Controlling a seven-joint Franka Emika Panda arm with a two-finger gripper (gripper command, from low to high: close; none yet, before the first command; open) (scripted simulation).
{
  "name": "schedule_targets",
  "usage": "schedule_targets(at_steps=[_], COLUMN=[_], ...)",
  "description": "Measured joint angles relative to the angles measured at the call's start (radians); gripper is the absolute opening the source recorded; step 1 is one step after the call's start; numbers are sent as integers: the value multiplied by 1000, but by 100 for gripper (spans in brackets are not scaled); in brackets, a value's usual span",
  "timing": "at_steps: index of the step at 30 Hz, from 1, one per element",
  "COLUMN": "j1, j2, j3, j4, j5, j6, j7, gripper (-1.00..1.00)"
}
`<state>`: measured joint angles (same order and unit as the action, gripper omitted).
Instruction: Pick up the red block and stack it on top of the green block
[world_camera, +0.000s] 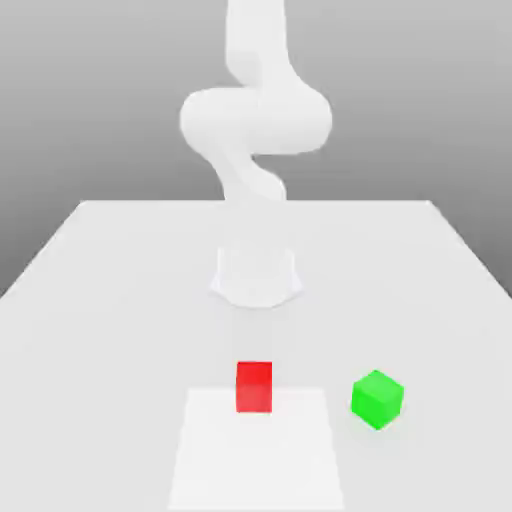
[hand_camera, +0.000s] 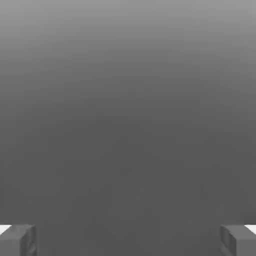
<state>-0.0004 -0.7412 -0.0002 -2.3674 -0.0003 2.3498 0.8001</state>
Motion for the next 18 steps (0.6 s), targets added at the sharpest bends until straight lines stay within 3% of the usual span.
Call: schedule_targets(at_steps=[14,18], j1=[-3,-3], j2=[415,651], j3=[-2,-4], j4=[-464,-564], j5=[-2,-1], j6=[339,521], j7=[1,0], gripper=[0,0])
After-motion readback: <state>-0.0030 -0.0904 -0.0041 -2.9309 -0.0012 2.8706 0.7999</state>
